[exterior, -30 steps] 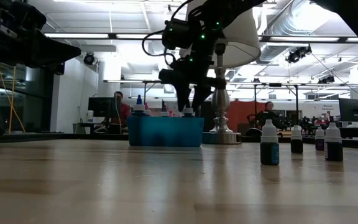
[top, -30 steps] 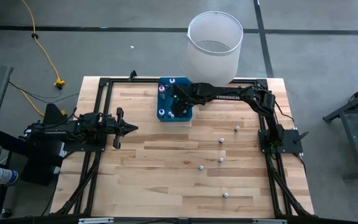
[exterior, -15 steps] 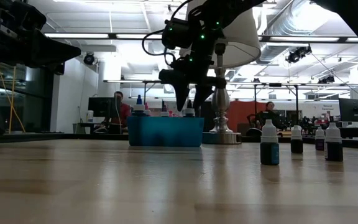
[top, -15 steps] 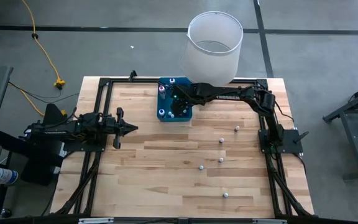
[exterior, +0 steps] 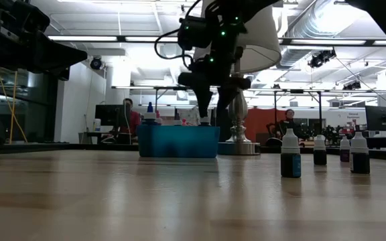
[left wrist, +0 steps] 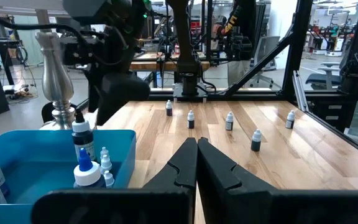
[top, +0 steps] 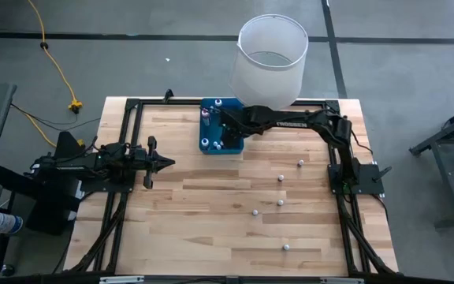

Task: Pick & Place food coloring
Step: Put the small red food coloring bottle into the blue bin

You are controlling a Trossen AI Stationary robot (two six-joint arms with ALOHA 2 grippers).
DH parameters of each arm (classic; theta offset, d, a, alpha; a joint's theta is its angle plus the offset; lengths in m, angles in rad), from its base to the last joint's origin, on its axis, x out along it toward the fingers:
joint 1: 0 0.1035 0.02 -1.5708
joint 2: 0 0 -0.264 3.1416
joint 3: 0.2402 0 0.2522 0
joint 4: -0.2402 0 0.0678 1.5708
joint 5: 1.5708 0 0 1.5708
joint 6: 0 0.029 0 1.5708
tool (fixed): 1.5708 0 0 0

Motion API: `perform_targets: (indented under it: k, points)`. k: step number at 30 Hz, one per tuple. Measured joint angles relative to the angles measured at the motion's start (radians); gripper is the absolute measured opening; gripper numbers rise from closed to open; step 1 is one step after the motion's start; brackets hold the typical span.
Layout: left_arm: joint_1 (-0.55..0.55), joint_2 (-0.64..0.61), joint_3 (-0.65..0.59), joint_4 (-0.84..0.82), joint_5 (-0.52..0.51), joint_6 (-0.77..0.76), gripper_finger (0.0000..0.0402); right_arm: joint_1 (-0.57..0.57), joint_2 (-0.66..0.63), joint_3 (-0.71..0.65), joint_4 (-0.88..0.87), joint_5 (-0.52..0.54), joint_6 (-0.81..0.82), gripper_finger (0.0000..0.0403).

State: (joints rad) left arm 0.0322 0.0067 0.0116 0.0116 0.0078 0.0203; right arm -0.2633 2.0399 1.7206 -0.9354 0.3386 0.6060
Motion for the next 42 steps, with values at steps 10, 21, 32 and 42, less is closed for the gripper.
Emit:
perform_targets:
  k: [10,21,32,42]
  points:
    - [0.000,0.000,0.000,0.000,0.000,0.000,0.0000,0.071,-0.027,0.000,-0.163,-0.018,0.045,0.0241]
    - [0.000,0.000,0.000,0.000,0.000,0.000,0.0000,0.202,-0.092,-0.001,-0.413,-0.113,0.141,0.0239]
    - [0.000,0.000,0.000,0.000,0.000,0.000,0.0000,0.310,-0.202,-0.001,-0.598,-0.265,0.202,0.0232]
    - [0.000,0.000,0.000,0.000,0.000,0.000,0.0000,0.389,-0.453,-0.393,-0.406,-0.445,0.347,0.0231]
